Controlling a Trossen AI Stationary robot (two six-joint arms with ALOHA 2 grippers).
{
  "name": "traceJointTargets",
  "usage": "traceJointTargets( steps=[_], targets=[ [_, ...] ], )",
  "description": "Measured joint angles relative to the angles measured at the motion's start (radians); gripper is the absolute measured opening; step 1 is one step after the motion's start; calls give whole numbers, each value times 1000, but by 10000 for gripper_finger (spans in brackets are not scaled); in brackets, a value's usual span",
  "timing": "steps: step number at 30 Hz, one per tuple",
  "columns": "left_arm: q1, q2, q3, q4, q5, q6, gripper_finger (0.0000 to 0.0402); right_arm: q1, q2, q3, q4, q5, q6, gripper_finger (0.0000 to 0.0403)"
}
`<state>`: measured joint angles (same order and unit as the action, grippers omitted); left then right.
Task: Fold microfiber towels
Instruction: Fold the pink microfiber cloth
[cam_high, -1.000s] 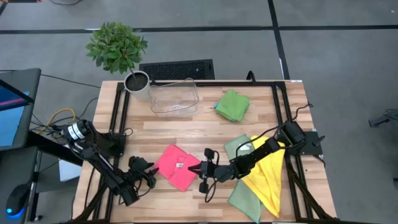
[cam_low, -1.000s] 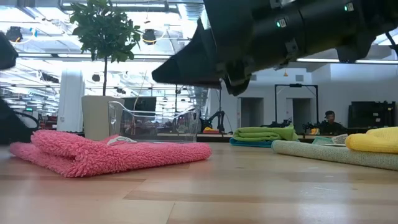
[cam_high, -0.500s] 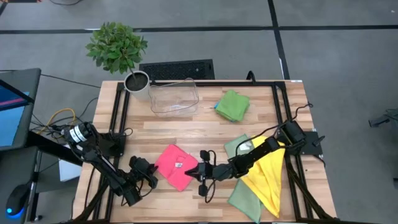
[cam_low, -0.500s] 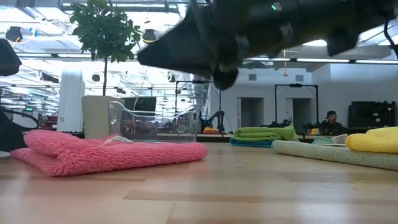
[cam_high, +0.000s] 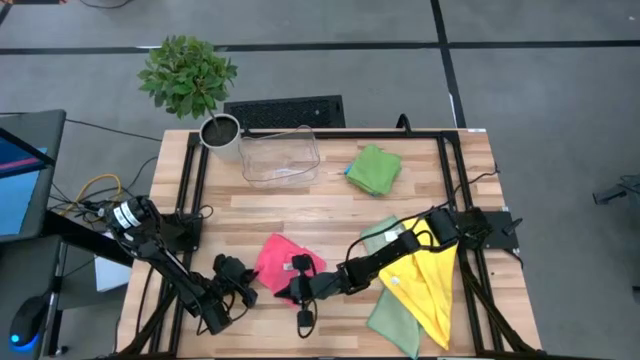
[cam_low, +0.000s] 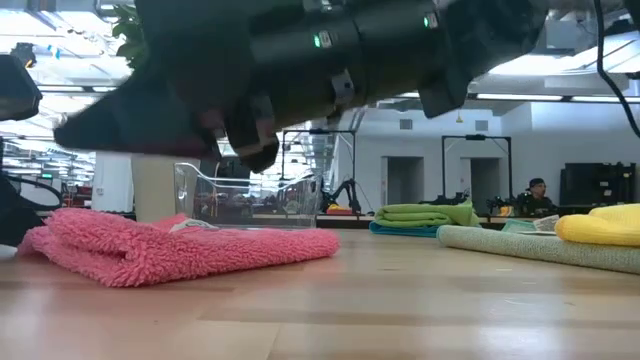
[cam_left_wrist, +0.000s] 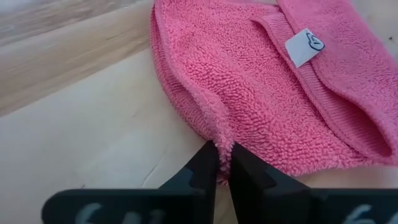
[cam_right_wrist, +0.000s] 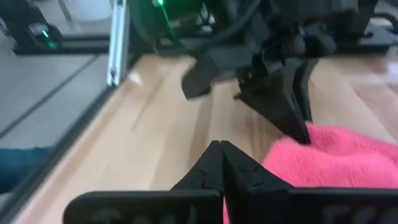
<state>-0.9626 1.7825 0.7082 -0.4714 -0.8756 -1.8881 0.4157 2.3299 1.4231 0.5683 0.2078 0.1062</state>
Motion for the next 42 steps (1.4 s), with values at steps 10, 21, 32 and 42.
traceJointTargets(
  steps=[10,21,32,42],
  targets=[
    [1,1,-1,5,-15,0,29,-13,121,26,26,-7,60,15],
    [4,-53,26,-36,-19,27,29,-15,140,44,12,-26,100,24],
    [57,-99,104,-78,42,238,29,7,-26,41,-69,9,-1,25],
    [116,-99,189,20,88,537,29,84,-93,-31,-352,320,181,16]
  ],
)
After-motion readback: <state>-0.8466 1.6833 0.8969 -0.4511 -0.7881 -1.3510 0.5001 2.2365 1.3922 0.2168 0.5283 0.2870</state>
